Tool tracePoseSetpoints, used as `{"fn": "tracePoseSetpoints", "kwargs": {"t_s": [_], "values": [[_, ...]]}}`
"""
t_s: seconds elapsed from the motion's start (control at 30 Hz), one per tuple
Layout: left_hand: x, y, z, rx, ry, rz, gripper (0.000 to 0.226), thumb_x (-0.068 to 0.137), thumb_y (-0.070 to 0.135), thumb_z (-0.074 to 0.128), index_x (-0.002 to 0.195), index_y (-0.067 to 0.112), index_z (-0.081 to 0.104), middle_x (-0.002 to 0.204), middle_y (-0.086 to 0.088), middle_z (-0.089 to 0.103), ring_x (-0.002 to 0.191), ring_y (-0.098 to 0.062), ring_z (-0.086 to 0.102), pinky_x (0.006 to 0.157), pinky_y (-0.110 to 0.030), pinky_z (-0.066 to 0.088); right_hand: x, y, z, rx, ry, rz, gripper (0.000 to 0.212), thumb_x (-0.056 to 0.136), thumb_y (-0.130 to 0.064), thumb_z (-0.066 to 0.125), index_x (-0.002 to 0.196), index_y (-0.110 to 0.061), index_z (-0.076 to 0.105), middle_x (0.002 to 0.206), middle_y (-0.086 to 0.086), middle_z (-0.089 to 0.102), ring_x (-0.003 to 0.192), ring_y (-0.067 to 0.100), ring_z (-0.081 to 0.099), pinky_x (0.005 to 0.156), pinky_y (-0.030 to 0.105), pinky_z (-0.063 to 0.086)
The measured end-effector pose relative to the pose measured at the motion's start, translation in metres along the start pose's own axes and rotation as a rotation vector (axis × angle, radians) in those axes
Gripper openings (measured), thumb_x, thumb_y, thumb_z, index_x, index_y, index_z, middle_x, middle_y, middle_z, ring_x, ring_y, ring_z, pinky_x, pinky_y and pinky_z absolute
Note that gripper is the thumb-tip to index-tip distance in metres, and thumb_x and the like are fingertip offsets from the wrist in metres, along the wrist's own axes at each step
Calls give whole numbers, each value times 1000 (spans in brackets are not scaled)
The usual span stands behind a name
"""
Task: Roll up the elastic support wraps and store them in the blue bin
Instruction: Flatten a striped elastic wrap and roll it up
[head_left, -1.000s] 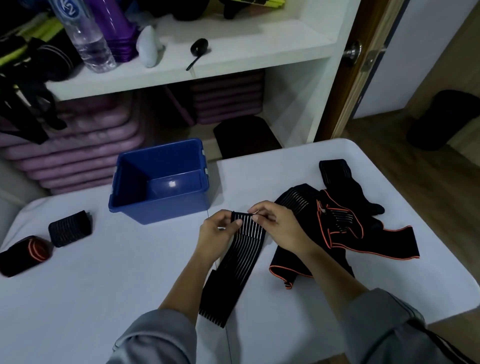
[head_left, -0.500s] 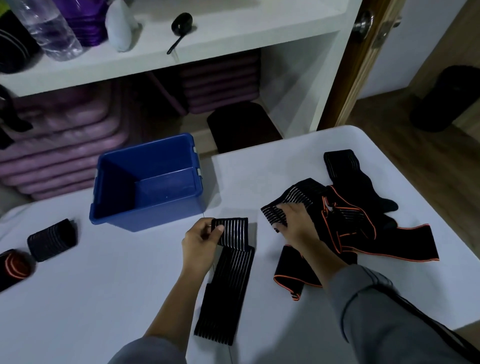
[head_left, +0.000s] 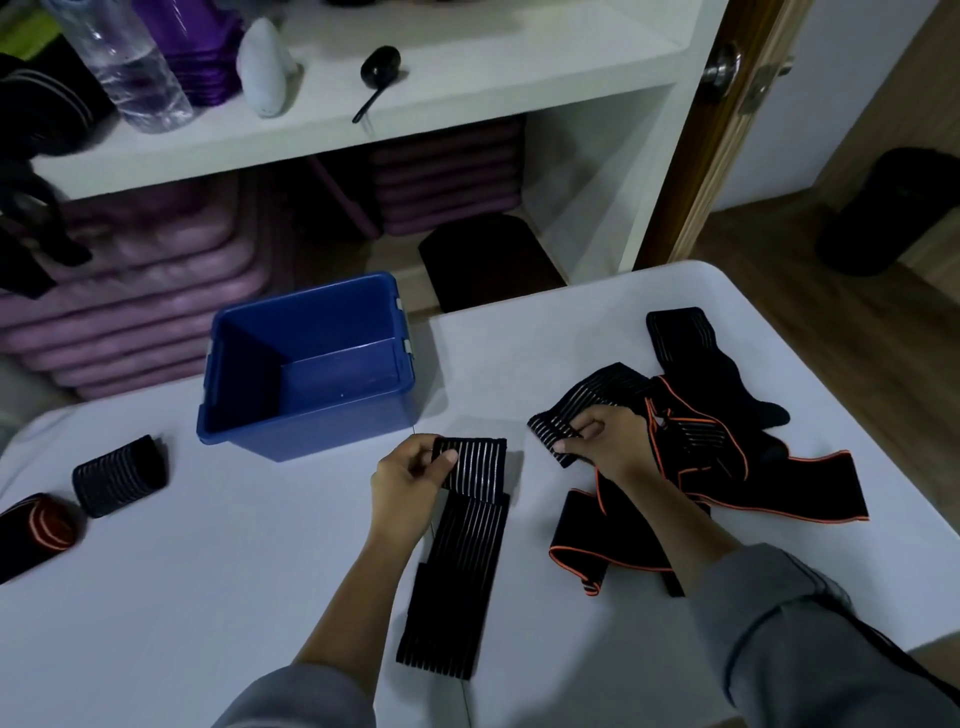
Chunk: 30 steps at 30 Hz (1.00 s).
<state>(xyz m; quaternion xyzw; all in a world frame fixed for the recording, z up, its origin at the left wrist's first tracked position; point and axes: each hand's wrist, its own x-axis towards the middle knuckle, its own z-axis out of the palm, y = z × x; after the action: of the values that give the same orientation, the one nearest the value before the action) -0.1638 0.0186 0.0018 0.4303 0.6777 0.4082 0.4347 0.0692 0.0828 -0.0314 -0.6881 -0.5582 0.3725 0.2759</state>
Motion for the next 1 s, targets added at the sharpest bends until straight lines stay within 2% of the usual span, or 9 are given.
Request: {"fn": "tracePoseSetpoints", "kwargs": {"t_s": [0.07, 0.17, 0.27, 0.37, 0.43, 0.57, 0.7, 0.83, 1.0], "values": [[-5, 11, -1, -24, -15, 25, 11, 85, 11, 66, 84, 21, 68, 80, -17, 61, 77, -24, 62, 72, -20, 51, -5, -19, -15, 90, -34, -63, 18, 66, -12, 83, 75, -12, 68, 65, -3, 61, 55, 1, 57, 54, 11, 47], [-15, 37, -2, -110, -61, 63, 10, 86, 9, 64, 86, 18, 68, 73, -5, 57, 68, -8, 59, 61, -10, 49, -8, -57, -45, 101, -124, -202, 7, 80, -16, 72, 86, -14, 70, 81, -1, 69, 76, 11, 65, 70, 21, 50], [-23, 72, -4, -175, -94, 135, 10, 86, 11, 63, 93, 14, 69, 80, -7, 62, 77, -16, 63, 66, -12, 51, -10, -98, -76, 140, -175, -255, 13, 90, -18, 61, 99, -18, 69, 99, -1, 69, 94, 12, 64, 85, 23, 49], [-32, 113, -6, -225, -105, 248, 11, 86, 11, 64, 88, 20, 70, 81, -8, 68, 82, -24, 67, 76, -29, 56, -20, -134, -101, 219, -241, -290, 22, 94, -13, 52, 100, -26, 68, 103, 0, 69, 99, 14, 64, 93, 32, 50], [-39, 139, -9, -239, -107, 322, 11, 84, 12, 65, 87, 22, 71, 88, -20, 66, 86, -31, 65, 81, -40, 54, -29, -155, -113, 269, -274, -326, 25, 95, -10, 50, 96, -29, 67, 98, -1, 69, 95, 12, 65, 92, 31, 51], [-51, 182, -8, -267, -79, 452, 11, 84, 8, 65, 89, 16, 70, 79, -8, 66, 77, -19, 62, 73, -28, 53, -57, -191, -132, 329, -359, -376, 28, 98, -9, 42, 95, -22, 66, 93, -2, 69, 84, 4, 66, 73, 16, 53], [-60, 205, -4, -305, -9, 531, 20, 82, 4, 67, 96, 18, 70, 76, -10, 66, 73, -16, 60, 72, -27, 54, -75, -212, -145, 381, -382, -428, 31, 99, -8, 38, 97, -18, 68, 94, 3, 69, 89, 12, 66, 76, 22, 52], [-64, 213, -2, -280, 100, 575, 38, 81, 7, 69, 111, 30, 63, 58, 17, 50, 64, -2, 46, 65, -9, 43, -84, -223, -152, 370, -371, -475, 31, 99, -9, 38, 98, -17, 68, 95, 3, 70, 89, 11, 66, 74, 20, 50], [-71, 217, -5, -243, 131, 586, 28, 83, 13, 68, 101, 33, 68, 85, -8, 70, 80, -22, 65, 81, -36, 55, -95, -233, -147, 381, -363, -503, 34, 99, -10, 37, 95, -21, 68, 89, -6, 70, 89, 7, 65, 76, 20, 48]]}}
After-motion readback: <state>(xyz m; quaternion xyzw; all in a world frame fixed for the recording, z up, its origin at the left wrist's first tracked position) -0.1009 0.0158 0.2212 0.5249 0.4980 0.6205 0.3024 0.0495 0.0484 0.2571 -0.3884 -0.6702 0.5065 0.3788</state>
